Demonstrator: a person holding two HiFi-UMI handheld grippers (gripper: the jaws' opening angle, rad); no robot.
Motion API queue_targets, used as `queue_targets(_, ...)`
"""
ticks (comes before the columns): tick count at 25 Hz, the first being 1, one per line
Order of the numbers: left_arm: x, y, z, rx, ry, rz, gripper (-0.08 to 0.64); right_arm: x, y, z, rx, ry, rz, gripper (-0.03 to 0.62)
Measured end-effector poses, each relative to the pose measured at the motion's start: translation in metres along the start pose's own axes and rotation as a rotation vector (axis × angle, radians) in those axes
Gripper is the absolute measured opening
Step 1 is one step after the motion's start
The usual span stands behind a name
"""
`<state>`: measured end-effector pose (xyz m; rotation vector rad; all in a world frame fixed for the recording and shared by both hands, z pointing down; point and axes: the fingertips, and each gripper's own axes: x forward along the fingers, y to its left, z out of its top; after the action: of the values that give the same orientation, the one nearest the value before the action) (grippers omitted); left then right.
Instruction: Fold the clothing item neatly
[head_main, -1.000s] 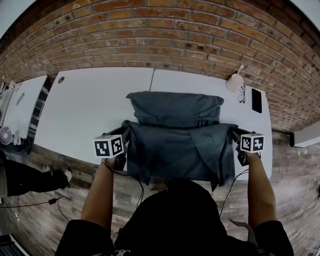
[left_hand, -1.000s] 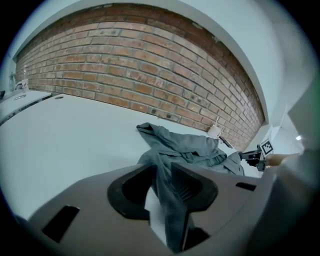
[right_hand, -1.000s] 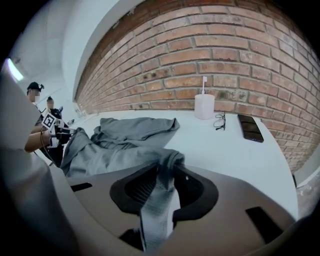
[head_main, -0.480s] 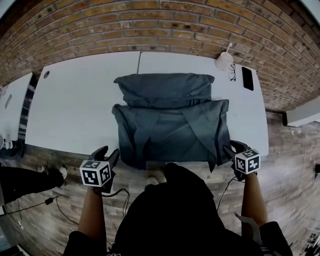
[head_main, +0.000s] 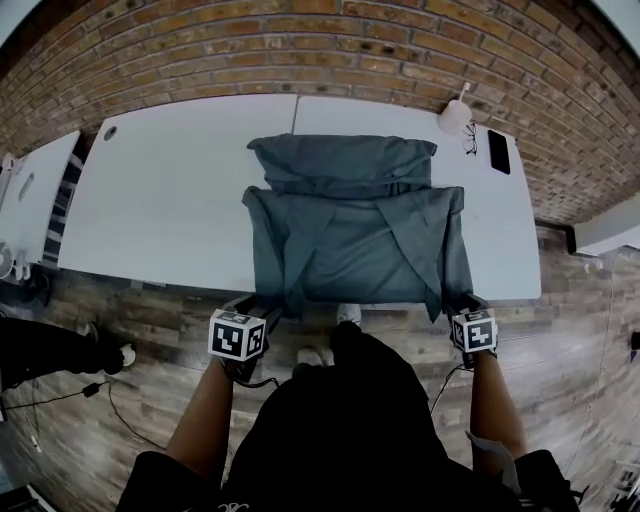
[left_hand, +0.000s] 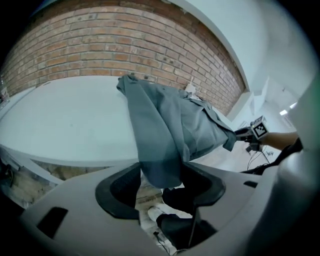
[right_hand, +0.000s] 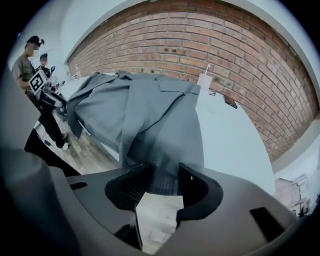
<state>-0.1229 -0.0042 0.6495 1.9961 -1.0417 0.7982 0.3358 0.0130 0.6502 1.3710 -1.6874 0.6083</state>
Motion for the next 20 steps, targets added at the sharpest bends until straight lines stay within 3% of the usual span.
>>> queue_targets(2, 0.020, 0.004, -0.012, -0.059, 0.042, 0.011, 0.252, 0.000, -0.002, 0.002, -0.023, -0.004, -0.022, 0.135)
queue_targets(3, 0.027, 0.006, -0.016, -0.083, 0.064, 0.029, 0.251, -0.002, -0.002, 0.004, -0.028, -0.009, -0.023, 0.032)
queue_targets(4, 0.029, 0.008, -0.017, -0.091, 0.083, 0.054, 0.225, -0.006, 0.001, 0.006, -0.025, -0.013, -0.012, 0.031)
queue_targets(5, 0.028, 0.008, -0.016, -0.085, 0.095, 0.070, 0.068, -0.010, 0.006, 0.007, -0.012, -0.021, 0.013, 0.029)
queue_targets(6, 0.025, 0.003, -0.013, -0.072, 0.098, 0.060, 0.006, -0.016, 0.010, 0.009, 0.010, -0.032, 0.050, 0.029)
queue_targets(8, 0.018, -0.018, -0.008, -0.049, 0.090, -0.038, 0.006, -0.029, 0.023, 0.013, 0.057, -0.065, 0.159, 0.029)
queue_targets(10, 0.005, -0.047, -0.008, -0.022, 0.085, -0.197, 0.006, -0.048, 0.043, 0.016, 0.069, -0.100, 0.320, 0.029)
queue_targets(15, -0.057, -0.126, -0.014, 0.159, 0.087, -0.591, 0.006, -0.111, 0.119, 0.018, -0.080, -0.096, 0.755, 0.029)
queue_targets(18, -0.097, -0.160, 0.002, 0.274, 0.031, -0.718, 0.006, -0.154, 0.148, 0.035, -0.155, -0.112, 0.925, 0.029)
queue_targets(20, -0.121, -0.171, 0.025, 0.321, -0.052, -0.734, 0.006, -0.182, 0.158, 0.056, -0.229, -0.152, 0.993, 0.029)
